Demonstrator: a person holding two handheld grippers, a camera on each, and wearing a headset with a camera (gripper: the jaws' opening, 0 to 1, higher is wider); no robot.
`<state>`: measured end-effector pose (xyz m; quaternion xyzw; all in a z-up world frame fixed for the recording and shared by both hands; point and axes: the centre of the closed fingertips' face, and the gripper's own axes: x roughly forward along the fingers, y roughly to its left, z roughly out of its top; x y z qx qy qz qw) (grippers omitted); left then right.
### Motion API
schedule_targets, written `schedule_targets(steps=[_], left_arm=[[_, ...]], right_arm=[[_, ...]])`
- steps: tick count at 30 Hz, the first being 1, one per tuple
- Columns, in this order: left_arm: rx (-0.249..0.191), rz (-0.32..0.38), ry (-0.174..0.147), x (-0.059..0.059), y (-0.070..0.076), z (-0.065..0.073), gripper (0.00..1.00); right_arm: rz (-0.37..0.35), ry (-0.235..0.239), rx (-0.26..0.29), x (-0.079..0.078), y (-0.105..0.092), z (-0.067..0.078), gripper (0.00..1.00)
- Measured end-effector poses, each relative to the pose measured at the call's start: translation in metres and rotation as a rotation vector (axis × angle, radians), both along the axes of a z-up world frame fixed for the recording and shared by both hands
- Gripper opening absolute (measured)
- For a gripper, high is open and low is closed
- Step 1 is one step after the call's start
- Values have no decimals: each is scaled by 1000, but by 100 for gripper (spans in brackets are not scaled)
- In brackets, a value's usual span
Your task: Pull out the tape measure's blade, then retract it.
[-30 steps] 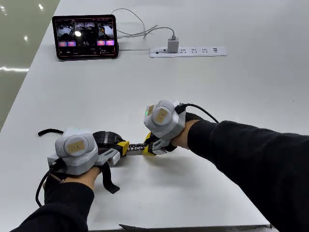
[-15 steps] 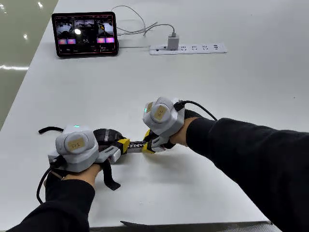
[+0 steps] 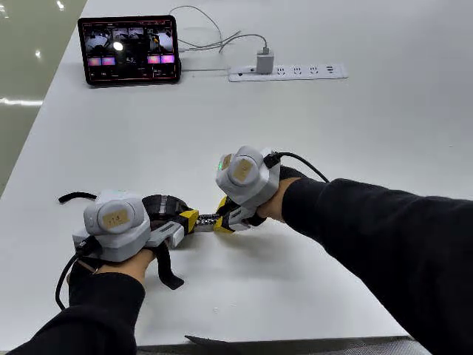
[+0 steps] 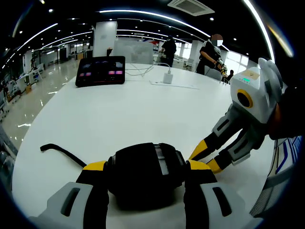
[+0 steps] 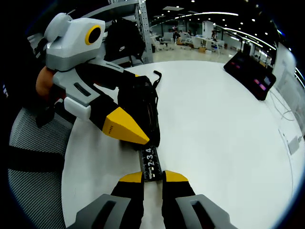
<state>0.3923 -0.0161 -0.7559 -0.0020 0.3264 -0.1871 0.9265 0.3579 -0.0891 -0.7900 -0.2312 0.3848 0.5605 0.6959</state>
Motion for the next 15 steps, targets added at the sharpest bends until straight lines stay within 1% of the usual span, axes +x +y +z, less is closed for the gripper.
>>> schedule_targets(steps=[6,15], left_arm=[[-1,-2,2,0,0,0,59],[-3,-2,2,0,0,0,59]], right_arm=[[2,0,5,0,3,1,9],[13,-12,9,1,8,1,9]])
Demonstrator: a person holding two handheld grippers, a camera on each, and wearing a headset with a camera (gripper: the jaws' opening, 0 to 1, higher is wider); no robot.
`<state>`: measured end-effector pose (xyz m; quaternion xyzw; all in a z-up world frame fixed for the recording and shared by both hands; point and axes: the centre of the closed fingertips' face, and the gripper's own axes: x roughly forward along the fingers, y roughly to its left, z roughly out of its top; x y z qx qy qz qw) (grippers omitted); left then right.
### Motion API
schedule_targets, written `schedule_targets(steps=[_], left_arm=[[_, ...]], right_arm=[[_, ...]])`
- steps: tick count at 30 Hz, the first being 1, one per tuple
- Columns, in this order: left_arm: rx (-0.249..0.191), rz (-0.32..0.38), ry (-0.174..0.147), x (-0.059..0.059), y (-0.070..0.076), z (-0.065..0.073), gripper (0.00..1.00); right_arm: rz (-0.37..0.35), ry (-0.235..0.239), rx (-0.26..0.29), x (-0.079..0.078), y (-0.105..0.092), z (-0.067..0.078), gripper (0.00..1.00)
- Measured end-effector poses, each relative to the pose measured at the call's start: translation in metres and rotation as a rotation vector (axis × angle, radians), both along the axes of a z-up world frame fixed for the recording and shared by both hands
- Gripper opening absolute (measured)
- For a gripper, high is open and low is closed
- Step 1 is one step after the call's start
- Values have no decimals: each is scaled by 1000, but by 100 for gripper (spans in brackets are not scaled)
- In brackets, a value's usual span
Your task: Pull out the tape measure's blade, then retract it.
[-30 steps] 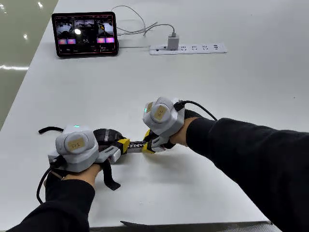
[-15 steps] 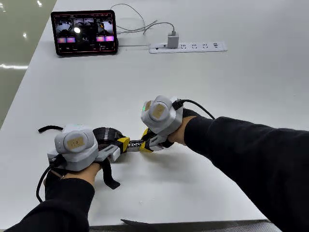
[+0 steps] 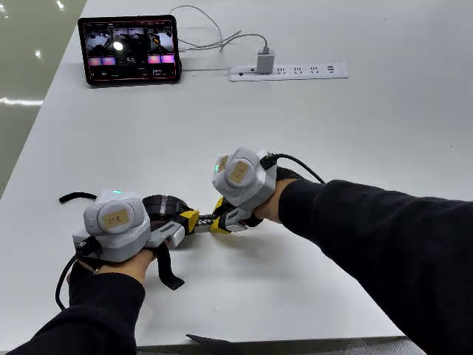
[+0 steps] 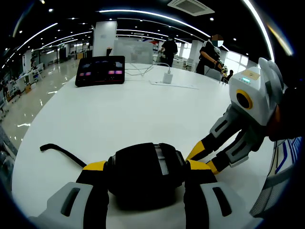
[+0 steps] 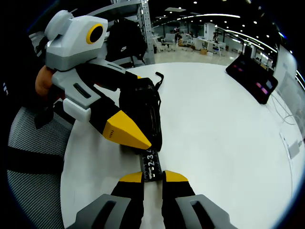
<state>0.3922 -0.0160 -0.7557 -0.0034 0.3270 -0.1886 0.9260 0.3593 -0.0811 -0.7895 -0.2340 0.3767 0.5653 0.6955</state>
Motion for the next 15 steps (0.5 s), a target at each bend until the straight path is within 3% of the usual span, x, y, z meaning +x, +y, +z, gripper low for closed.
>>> schedule_targets(steps=[15], left_arm=[[-5,-1,3,0,-1,0,59]], right_arm=[[-4,4,10,2,6,0,9]])
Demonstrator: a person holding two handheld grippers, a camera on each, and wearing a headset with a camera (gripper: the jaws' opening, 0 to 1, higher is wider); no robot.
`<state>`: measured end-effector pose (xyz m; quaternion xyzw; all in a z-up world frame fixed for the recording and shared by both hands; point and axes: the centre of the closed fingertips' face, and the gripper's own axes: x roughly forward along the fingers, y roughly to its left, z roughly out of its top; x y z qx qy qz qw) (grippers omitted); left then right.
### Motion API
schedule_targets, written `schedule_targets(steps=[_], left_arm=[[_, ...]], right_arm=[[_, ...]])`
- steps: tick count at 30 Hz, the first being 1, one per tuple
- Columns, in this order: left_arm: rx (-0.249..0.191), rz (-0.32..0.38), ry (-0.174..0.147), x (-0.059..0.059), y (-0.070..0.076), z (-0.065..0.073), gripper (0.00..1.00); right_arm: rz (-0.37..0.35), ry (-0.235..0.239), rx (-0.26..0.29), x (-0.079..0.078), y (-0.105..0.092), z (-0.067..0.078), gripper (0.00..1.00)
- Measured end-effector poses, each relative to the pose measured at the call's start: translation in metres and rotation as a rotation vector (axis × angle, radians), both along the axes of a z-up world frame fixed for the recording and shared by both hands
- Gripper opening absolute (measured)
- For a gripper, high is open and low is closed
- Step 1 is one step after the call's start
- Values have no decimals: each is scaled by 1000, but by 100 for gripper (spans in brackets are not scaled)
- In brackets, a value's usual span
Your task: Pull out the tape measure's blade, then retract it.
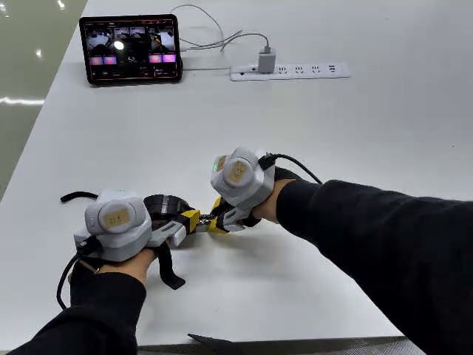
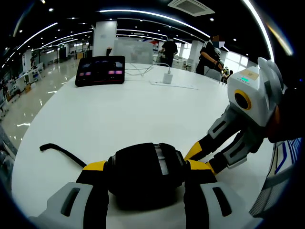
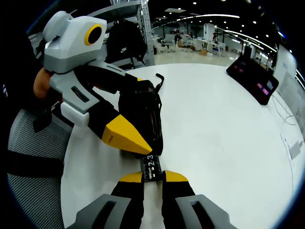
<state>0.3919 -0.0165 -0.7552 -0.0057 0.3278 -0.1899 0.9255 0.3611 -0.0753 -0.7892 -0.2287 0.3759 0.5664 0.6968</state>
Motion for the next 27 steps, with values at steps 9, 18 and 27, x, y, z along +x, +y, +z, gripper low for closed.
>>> schedule_targets(steps=[9,18,27], left_arm=[[-3,-1,-3,-1,0,0,59],[-5,-2,2,-1,0,0,59],[-9,-1,4,0,1,0,58]], right_arm=[[-1,8,18,0,3,1,9],[6,2,20,-1,6,1,9],[7,-1,25,-1,9,1,9]])
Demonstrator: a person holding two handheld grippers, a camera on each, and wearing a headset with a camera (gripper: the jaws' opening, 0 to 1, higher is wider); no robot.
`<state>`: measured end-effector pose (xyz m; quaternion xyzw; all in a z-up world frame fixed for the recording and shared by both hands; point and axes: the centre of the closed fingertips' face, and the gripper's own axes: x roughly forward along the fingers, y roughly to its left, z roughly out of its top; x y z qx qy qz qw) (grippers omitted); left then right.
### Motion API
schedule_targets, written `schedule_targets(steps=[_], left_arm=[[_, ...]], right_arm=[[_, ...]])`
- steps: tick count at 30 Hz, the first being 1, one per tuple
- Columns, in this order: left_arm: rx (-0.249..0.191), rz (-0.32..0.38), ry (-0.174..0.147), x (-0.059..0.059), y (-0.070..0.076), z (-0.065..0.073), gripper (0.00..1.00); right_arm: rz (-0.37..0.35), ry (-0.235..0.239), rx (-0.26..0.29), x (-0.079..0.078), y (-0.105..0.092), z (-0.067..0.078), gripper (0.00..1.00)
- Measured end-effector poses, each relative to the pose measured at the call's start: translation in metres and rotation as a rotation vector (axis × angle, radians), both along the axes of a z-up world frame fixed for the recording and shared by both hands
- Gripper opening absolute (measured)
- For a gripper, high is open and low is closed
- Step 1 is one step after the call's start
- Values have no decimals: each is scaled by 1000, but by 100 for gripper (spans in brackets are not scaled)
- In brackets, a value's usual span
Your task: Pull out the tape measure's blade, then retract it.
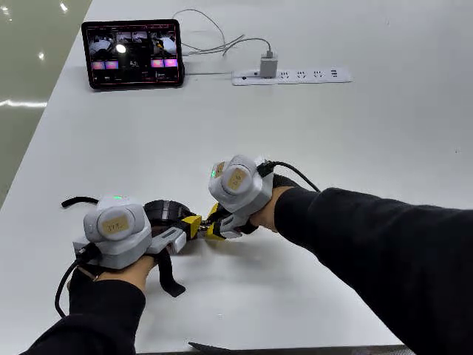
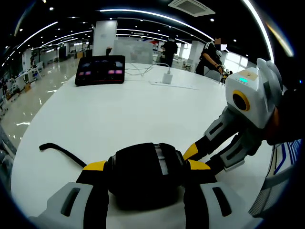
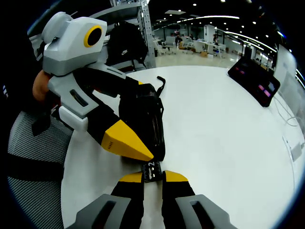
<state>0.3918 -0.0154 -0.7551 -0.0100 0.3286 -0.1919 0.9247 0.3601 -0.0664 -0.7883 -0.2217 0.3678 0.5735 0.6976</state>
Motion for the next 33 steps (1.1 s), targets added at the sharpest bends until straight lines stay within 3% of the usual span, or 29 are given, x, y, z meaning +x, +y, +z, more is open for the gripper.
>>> schedule_targets(steps=[33], left_arm=[[-1,4,-2,-1,-1,1,59]], right_arm=[[19,-16,11,1,11,-2,10]])
